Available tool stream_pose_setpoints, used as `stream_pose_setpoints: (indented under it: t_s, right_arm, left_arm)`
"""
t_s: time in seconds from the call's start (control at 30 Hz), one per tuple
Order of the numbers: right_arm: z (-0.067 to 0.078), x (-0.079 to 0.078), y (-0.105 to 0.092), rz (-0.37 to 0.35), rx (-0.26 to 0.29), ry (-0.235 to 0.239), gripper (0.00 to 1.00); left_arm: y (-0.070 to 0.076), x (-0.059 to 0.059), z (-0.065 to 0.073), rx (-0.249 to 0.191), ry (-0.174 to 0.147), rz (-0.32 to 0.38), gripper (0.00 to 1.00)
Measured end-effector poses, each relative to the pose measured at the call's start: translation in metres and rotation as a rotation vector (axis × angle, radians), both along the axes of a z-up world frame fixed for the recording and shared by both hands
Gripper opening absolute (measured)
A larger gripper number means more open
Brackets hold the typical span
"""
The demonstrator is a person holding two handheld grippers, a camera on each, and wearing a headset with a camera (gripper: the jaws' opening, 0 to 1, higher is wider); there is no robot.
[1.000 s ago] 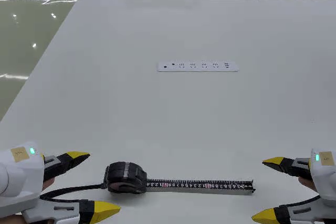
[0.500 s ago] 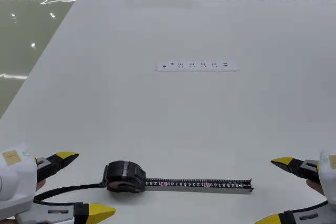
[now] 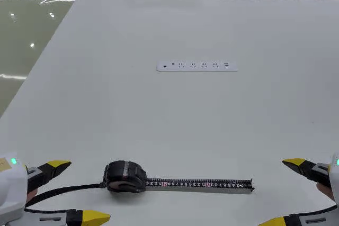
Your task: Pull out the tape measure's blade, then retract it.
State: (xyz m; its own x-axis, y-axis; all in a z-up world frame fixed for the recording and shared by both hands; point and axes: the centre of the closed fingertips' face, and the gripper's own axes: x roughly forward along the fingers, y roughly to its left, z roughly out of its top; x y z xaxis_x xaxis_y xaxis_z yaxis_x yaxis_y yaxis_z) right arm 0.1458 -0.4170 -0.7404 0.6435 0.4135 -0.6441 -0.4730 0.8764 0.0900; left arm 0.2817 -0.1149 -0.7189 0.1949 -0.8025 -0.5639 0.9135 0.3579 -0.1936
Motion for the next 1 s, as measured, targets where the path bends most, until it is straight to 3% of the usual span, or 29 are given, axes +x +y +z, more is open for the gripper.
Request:
stream_pose_setpoints:
  t_s: [0.27,1.0]
  right_arm:
    - [0.0027,-0.0008,-0.0026,-0.042,0.027,-0.005,1.00]
    - [-0.0013,-0.0061,0.0002,-0.041,0.033,0.006,1.00]
  left_arm:
    - [0.0014,-0.0014,-0.0003,-0.007,0.012,0.011,0.92]
    - [0.0045,0.0016,0.0004,-0.002,0.008,0.023,0.93]
